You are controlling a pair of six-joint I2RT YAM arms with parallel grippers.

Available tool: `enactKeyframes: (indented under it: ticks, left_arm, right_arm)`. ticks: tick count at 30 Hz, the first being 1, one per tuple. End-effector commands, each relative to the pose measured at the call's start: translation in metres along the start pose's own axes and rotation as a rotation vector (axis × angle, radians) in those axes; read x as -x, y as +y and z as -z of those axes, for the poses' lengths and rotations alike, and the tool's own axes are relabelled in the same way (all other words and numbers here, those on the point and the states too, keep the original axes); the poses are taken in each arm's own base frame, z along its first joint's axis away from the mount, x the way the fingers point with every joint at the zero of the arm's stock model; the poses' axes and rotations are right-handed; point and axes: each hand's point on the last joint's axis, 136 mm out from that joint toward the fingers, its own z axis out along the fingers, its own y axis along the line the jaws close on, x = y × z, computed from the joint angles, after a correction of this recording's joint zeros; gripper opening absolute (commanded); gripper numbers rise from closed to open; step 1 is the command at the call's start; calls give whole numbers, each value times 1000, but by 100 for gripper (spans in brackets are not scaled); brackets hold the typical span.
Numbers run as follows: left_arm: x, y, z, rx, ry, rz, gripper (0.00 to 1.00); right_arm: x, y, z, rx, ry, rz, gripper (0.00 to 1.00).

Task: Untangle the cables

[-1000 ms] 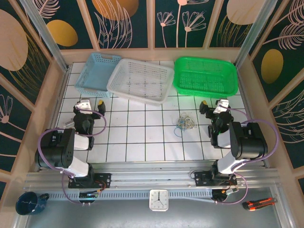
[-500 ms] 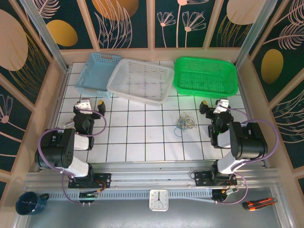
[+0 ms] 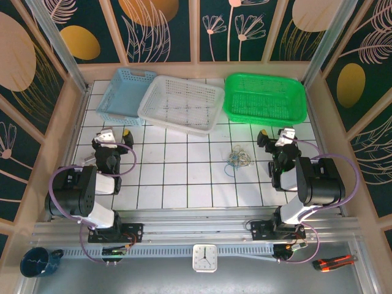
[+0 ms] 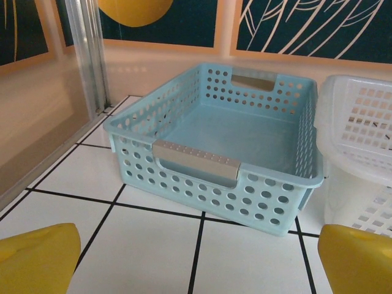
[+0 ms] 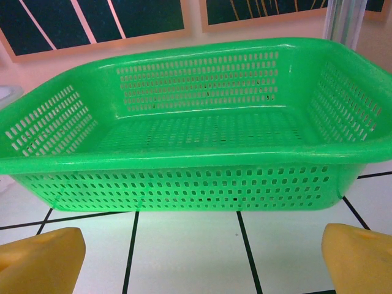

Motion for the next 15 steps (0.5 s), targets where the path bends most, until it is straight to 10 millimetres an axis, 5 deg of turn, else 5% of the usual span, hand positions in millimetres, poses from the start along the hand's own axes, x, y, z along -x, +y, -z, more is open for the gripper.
enactKeyframes:
  ticks: [1,10,15]
  left_arm:
    - [8,2,0,5,-32,17,99]
    - [39,17,0,112,-26,49,99]
    - [76,9,-1,87,-37,153,99]
  right_arm:
    - [7,1,0,-1,-26,-7,99]
    - [48,-26,33,-170,-157,-78,99]
    - [84,-39,26,-278,-73,-248,99]
